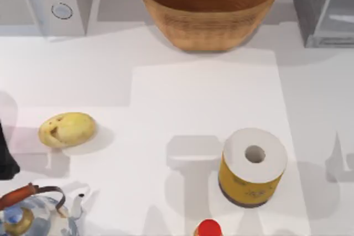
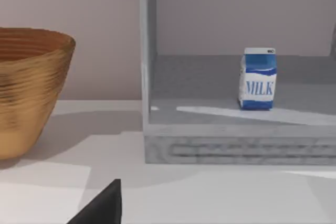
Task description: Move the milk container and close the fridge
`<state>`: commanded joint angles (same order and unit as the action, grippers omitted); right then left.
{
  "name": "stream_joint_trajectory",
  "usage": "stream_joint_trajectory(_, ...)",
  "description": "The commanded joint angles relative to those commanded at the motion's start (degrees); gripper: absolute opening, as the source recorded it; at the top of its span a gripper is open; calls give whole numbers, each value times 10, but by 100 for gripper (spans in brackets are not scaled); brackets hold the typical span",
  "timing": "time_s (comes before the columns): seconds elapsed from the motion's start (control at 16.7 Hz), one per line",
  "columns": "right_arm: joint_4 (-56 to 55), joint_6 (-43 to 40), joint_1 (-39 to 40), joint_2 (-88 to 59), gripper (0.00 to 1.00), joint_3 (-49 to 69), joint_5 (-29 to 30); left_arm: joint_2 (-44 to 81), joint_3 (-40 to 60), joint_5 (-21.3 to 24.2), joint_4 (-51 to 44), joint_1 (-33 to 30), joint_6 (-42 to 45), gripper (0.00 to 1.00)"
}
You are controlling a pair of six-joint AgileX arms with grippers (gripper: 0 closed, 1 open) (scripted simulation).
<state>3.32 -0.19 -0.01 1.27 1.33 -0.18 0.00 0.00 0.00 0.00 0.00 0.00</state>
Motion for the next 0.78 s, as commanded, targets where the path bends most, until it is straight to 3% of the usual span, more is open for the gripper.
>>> stream_joint_trajectory(0.3, 169, 2, -1, 69, 100, 53, 2, 0, 0, 0, 0, 0, 0, 100)
stream_joint_trajectory(0.78, 546, 8, -1, 221, 100, 180, 3, 0, 0, 0, 0, 0, 0, 100)
